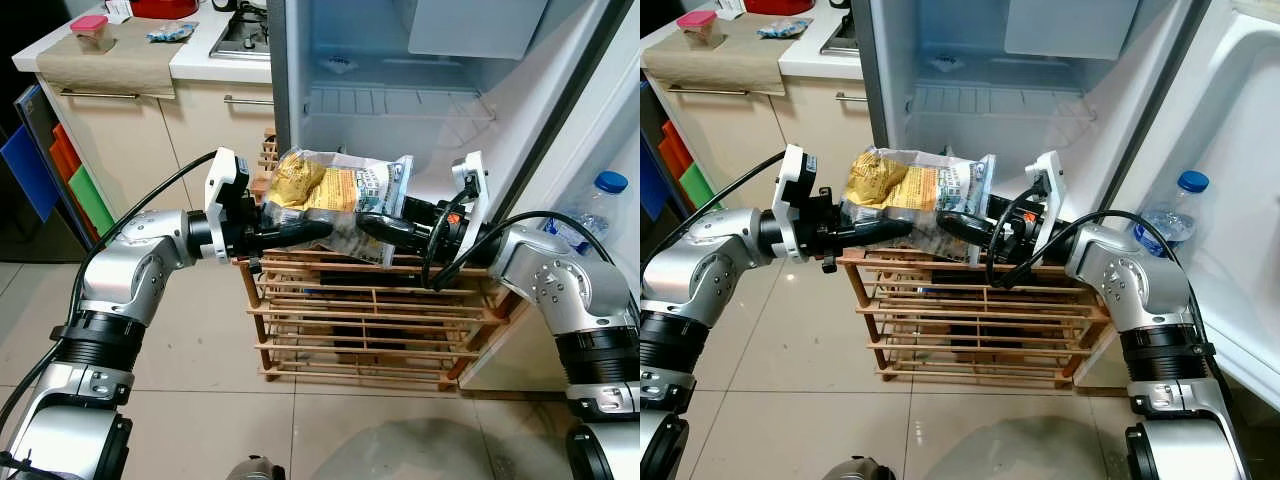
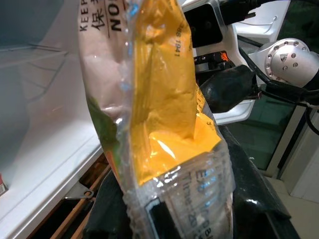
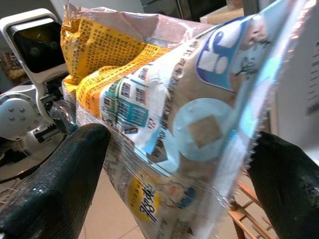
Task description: Restocking fridge
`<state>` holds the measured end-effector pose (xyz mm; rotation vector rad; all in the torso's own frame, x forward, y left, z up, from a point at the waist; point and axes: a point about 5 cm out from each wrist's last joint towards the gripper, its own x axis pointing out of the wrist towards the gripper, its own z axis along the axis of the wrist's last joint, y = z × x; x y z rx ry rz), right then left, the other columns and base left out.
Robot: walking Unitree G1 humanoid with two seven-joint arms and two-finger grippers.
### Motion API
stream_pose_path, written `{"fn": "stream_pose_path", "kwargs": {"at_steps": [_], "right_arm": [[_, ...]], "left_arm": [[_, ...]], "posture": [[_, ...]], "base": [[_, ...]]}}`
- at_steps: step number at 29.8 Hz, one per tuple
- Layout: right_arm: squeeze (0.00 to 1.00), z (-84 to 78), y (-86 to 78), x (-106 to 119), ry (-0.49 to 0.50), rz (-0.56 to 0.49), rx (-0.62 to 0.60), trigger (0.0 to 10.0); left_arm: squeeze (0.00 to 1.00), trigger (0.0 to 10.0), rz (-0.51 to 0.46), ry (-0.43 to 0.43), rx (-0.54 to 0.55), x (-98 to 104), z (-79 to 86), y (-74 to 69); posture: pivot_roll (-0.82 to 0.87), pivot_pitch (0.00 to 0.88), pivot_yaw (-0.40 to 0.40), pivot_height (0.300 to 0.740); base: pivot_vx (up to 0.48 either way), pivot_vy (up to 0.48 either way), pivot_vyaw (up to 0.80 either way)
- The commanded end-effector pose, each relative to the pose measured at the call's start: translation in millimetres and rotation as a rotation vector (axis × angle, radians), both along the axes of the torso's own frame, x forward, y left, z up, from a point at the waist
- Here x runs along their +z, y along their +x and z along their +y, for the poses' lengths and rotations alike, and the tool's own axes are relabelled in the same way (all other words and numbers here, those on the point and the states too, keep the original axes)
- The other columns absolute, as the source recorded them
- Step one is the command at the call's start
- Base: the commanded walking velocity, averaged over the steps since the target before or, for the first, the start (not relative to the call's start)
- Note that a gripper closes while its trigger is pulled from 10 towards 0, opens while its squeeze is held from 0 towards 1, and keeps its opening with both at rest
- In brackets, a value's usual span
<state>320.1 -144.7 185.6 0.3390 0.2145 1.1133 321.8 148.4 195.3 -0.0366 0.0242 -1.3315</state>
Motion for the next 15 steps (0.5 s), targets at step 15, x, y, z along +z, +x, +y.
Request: {"fn": "stream_pose_path", "kwargs": {"at_steps": [15], "right_arm": [[0.0, 18.4, -3.6, 9, 0.086, 0.014, 0.093, 10.0]], "left_arm": [[0.0, 10.0, -0.061, -0.056, -0.16, 25, -23.2, -2.7]], "posture": [[-0.09, 0.0, 0.0, 0.74]], "base": [[0.0, 0.0, 0.0]]}}
